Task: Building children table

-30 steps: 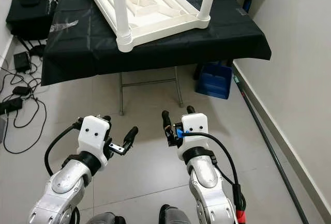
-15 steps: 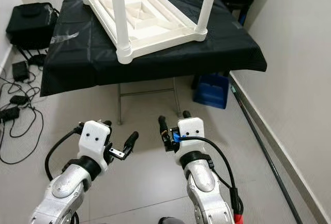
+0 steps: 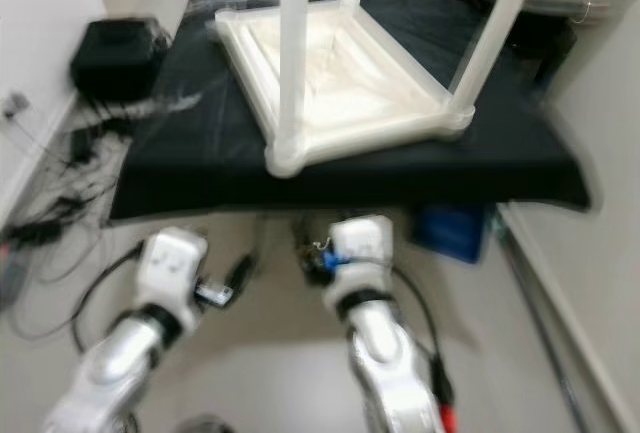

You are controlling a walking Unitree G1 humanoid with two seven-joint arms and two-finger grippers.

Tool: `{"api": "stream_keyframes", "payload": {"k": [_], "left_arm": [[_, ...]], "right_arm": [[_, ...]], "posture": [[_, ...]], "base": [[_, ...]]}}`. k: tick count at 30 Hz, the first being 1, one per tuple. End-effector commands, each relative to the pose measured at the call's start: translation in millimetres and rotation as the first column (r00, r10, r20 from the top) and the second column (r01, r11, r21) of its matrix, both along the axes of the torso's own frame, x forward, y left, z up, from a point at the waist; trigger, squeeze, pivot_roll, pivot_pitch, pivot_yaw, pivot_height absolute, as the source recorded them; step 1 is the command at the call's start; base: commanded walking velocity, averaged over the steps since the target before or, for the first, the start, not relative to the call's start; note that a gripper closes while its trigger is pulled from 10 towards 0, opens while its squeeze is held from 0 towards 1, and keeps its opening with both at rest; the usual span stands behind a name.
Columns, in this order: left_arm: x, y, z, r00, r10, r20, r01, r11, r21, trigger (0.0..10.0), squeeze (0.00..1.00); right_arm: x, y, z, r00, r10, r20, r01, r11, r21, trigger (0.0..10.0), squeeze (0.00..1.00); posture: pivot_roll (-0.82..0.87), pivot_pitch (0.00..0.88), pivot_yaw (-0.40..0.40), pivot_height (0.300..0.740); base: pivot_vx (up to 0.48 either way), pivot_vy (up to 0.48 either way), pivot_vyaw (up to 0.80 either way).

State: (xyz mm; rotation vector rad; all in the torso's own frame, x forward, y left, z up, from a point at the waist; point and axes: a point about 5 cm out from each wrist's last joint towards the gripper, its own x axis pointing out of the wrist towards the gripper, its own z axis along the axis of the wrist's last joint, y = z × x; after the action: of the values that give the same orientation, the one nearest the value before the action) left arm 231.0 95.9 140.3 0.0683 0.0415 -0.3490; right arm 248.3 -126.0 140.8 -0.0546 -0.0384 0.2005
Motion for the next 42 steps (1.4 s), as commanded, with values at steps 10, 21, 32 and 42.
{"api": "stream_keyframes", "payload": {"k": [10,21,32,42], "left_arm": [[-0.7,-5.0,-1,1.000,-0.022,-0.006,0.022,1.000,-0.017,10.0,0.00],[0.2,-4.3,-1,1.000,-0.019,-0.004,0.019,1.000,-0.019,10.0,0.00],[1.9,-3.3,-3,1.000,-0.003,-0.028,0.002,0.999,-0.033,10.0,0.00],[2.6,-3.0,-2,1.000,0.000,-0.025,-0.002,0.999,-0.047,10.0,0.00]], "right_arm": [[2.4,-10.8,-7,0.999,-0.004,-0.044,0.002,0.999,-0.040,10.0,0.00],[2.7,-10.3,-7,0.999,-0.001,-0.045,-0.001,0.999,-0.043,10.0,0.00],[4.7,-8.6,-7,0.998,0.031,-0.054,-0.033,0.999,-0.031,10.0,0.00],[15.0,-15.8,1,0.998,0.050,-0.031,-0.051,0.998,-0.030,10.0,0.00]], "posture": [[0.12,0.141,-0.045,0.740],[0.12,0.143,-0.048,0.740],[0.12,0.145,-0.047,0.740],[0.12,0.155,-0.051,0.740]], "base": [[0.000,-0.049,0.00],[0.290,-0.370,0.00],[0.193,-0.173,0.00],[0.000,0.000,0.00]]}}
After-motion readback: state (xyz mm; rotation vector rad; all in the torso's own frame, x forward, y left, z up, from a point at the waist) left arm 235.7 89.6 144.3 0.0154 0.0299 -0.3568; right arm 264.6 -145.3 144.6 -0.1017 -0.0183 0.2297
